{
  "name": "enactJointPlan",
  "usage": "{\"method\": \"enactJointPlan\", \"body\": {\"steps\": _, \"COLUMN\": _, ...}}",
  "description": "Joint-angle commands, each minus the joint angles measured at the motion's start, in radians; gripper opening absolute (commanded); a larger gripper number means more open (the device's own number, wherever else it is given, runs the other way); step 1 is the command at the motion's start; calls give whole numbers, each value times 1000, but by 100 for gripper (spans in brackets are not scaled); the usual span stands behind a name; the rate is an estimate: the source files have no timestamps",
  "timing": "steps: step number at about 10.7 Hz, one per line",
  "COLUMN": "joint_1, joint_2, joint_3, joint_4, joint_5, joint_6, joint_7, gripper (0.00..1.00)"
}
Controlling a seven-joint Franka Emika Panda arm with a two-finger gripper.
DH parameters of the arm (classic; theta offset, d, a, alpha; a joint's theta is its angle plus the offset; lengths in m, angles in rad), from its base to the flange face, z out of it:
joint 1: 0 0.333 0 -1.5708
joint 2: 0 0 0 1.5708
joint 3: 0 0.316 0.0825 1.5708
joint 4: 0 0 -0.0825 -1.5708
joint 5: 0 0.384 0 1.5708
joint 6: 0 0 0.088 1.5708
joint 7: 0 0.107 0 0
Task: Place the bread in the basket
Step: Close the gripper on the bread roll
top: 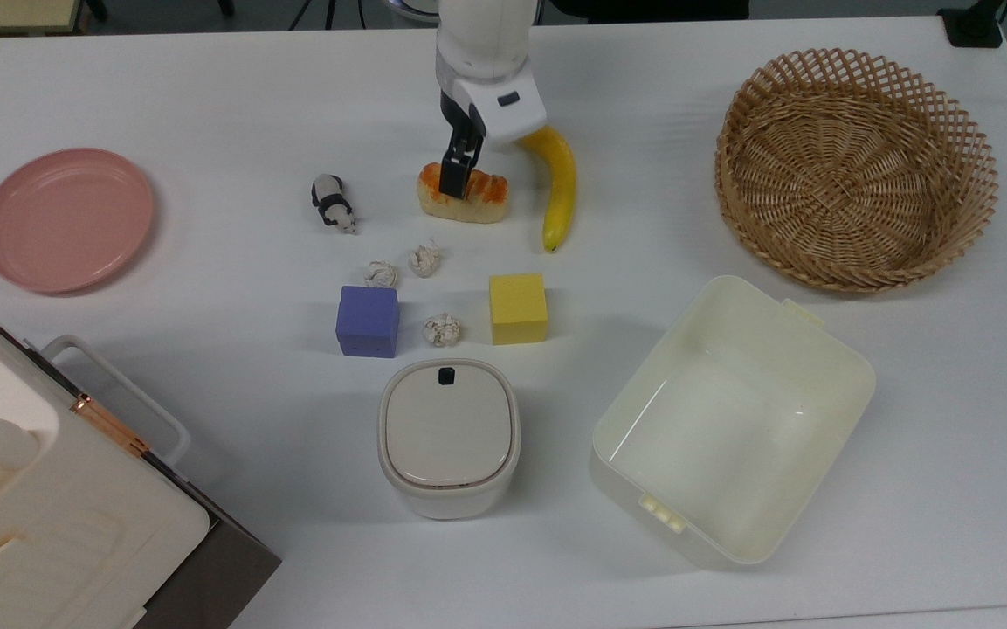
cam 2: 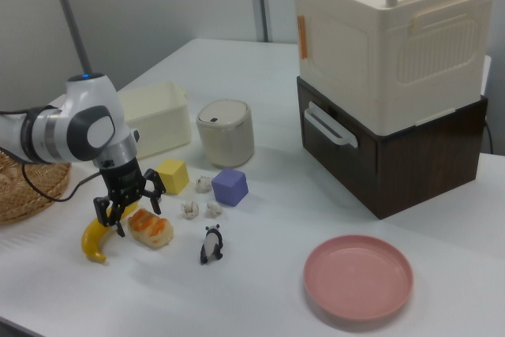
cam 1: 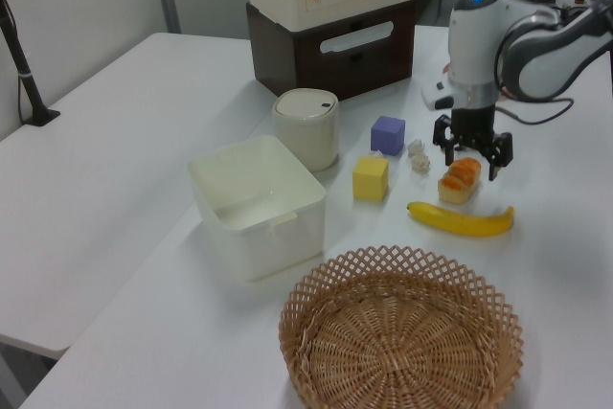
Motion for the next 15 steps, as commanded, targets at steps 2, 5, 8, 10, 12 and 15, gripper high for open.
{"method": "enactJointPlan", "body": {"steps": 2, "joint_1": 11, "joint_2": 46, "joint_3": -9, "joint_4": 4, "joint_5": -37, "joint_6": 56, "joint_7": -15, "gripper": 99}}
{"method": "enactJointPlan", "body": {"steps": 5, "joint_1": 10, "joint_2": 69, "joint_3": -9, "joint_4": 6, "joint_5": -73, "joint_6": 69, "joint_7": -15, "gripper": 70}}
{"method": "enactJointPlan", "body": {"steps": 8, "joint_1": 6, "joint_2": 72, "joint_3": -9, "joint_4": 18, "joint_5": -73, "joint_6": 66, "joint_7": 8, "gripper": 42}}
{"method": "enactJointPlan", "body": {"steps": 10, "joint_1": 2, "joint_2": 61, "joint_3": -9, "joint_4": 21, "joint_5": -73, "joint_6": 50, "joint_7": 11, "gripper": 42}}
{"method": "enactJointPlan", "body": {"steps": 12, "joint_1": 3, "joint_2": 56, "joint_3": -9, "joint_4": 91, "joint_5": -65, "joint_6": -26, "joint_7": 95, "gripper": 43}}
{"method": "enactJointPlan", "body": {"steps": 15, "joint_1": 28, "joint_2": 55, "joint_3": -7, "joint_4": 229, "joint_5": -12, "joint_6": -208, "joint_7": 394, "gripper": 42}}
